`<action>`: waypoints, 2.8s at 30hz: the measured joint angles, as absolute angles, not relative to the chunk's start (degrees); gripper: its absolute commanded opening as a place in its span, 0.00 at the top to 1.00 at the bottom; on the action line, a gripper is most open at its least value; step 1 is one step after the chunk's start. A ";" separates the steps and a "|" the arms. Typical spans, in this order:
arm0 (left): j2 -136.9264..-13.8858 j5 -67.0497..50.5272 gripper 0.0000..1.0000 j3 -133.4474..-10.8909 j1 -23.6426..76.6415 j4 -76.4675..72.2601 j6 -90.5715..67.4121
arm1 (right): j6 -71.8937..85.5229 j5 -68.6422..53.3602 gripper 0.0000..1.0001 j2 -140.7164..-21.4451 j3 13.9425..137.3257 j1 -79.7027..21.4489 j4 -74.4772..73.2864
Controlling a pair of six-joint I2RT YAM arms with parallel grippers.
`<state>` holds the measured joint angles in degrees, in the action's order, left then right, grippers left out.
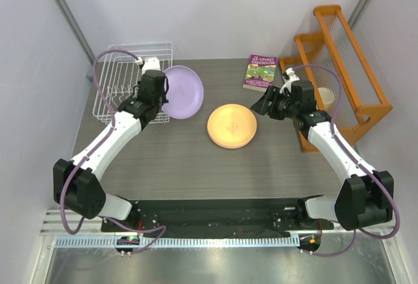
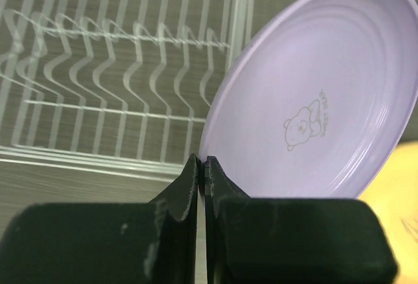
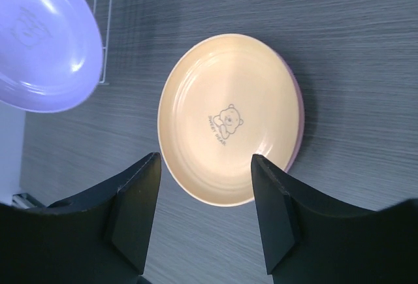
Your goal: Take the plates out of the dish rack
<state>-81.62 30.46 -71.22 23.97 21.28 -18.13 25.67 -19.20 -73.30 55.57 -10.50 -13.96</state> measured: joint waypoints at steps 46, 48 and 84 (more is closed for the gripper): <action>-68.05 25.47 0.20 -55.79 32.18 14.66 -29.56 | 25.12 -6.85 0.95 -82.65 57.93 -17.23 -18.13; -66.28 27.99 0.20 -53.95 32.18 14.24 -29.30 | 24.38 -6.48 0.95 -82.89 58.41 -16.23 -19.59; -61.49 44.53 0.00 -45.21 32.18 11.05 -24.49 | 19.88 -0.67 0.00 -82.72 60.95 -14.50 -23.99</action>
